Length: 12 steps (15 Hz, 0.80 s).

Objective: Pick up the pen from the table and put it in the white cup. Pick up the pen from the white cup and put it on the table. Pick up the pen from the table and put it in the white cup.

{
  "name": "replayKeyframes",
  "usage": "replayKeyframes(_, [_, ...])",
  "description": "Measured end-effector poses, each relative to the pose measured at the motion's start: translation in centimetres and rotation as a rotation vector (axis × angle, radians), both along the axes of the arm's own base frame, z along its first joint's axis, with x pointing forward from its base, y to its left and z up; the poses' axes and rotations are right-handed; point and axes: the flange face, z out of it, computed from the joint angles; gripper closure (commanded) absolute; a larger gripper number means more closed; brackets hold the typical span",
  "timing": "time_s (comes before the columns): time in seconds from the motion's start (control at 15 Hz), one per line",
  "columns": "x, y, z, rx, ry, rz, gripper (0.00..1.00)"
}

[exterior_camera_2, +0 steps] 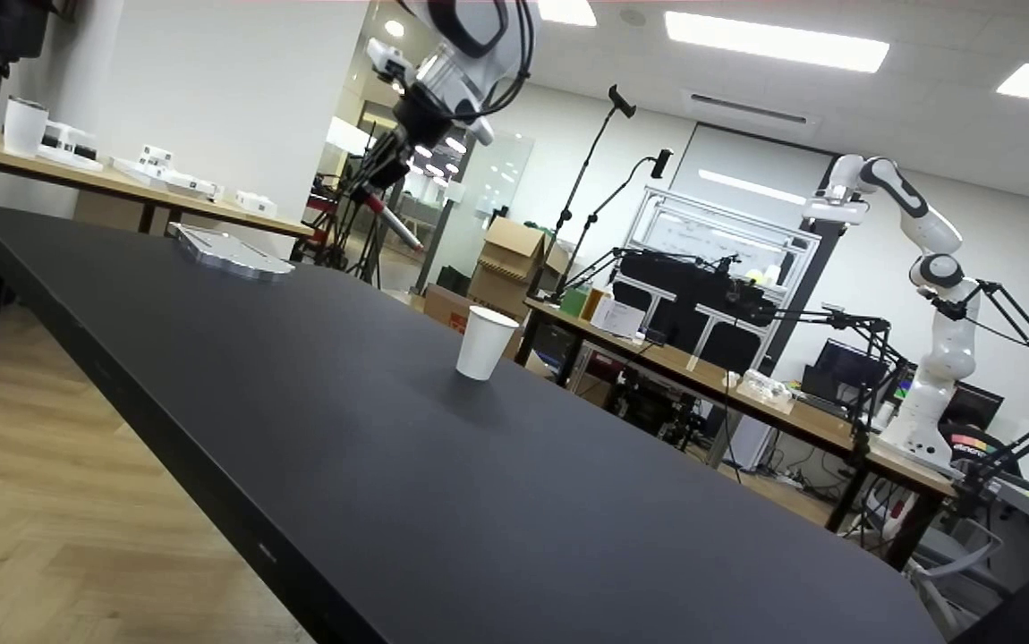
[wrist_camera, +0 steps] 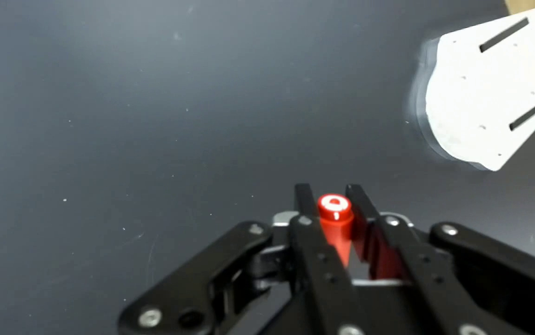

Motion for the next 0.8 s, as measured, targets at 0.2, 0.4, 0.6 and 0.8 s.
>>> replayKeyframes(0.2, [-3.3,2.9,-3.8,-0.092,-0.125,0.089,0.95])
replayKeyframes(0.4, [-7.1,4.2,-7.4,-0.161,-0.246,0.160,0.95])
replayKeyframes(0.6, [-10.5,4.3,-10.6,-0.196,-0.302,0.196,0.95])
replayKeyframes(0.8, [-13.0,3.8,-12.9,-0.218,-0.315,0.221,0.95])
